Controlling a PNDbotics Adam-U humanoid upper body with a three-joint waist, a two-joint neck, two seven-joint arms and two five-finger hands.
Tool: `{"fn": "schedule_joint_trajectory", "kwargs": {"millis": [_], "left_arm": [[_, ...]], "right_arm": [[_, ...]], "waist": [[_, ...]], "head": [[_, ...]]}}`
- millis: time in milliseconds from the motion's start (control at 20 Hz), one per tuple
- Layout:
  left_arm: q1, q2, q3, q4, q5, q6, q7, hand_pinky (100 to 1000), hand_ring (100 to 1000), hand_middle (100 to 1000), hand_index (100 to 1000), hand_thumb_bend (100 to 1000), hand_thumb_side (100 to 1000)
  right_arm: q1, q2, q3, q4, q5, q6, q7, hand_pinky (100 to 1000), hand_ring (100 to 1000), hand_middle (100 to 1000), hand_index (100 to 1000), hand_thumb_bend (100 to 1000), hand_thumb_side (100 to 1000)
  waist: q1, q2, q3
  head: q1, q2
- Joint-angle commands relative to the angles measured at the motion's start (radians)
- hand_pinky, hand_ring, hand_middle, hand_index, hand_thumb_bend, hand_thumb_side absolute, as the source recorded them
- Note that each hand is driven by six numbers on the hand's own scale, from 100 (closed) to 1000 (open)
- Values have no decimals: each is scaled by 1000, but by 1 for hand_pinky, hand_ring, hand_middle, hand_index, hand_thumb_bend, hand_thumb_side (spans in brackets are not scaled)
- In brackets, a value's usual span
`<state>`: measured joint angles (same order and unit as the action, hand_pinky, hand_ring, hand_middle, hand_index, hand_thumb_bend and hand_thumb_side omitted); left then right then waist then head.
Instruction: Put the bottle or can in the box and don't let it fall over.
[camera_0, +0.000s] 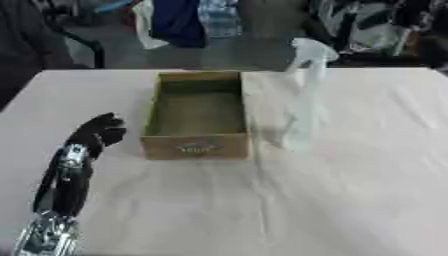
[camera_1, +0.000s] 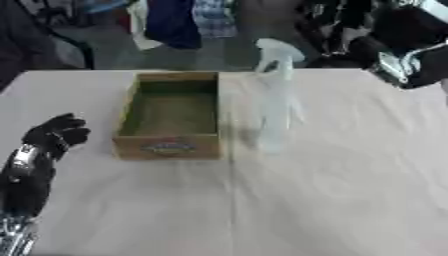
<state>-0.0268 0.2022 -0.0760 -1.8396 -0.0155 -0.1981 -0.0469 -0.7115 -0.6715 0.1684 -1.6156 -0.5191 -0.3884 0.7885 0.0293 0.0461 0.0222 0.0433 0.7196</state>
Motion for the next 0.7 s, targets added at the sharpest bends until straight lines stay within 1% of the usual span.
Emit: {"fn": "schedule_joint_trajectory", "kwargs": {"millis": [50,200,300,500,700], "left_arm": [[-9,12,8,-16,1,-2,2,822,760,733,862,138,1000],[-8,12,6,-16,-2,-1,-1,822,759,732,862,138,1000],[-10,10,6,-15,-2,-1,-3,821,756,727,862,138,1000],[-15,8,7,-16,6,-3,1,819,747,713,860,140,1000],[-20,5,4,-15,10,-3,-2,819,745,710,860,141,1000]], "right_arm": [[-18,-12,-8,1,1,-98,101,872,1000,991,1000,100,299],[-27,-11,-12,53,36,-91,104,872,1000,1000,1000,100,283],[-36,-10,-16,127,88,-86,106,871,1000,1000,1000,100,264],[-52,8,-20,273,195,-106,109,871,1000,1000,1000,100,309],[-70,28,-24,374,268,-130,113,873,1000,1000,1000,100,363]], "waist": [[-2,-13,1],[0,-11,0],[0,-11,2],[1,-13,10],[2,-9,17]], "head": [[1,-3],[-1,-3],[-2,2],[-7,-4],[-14,3]]}}
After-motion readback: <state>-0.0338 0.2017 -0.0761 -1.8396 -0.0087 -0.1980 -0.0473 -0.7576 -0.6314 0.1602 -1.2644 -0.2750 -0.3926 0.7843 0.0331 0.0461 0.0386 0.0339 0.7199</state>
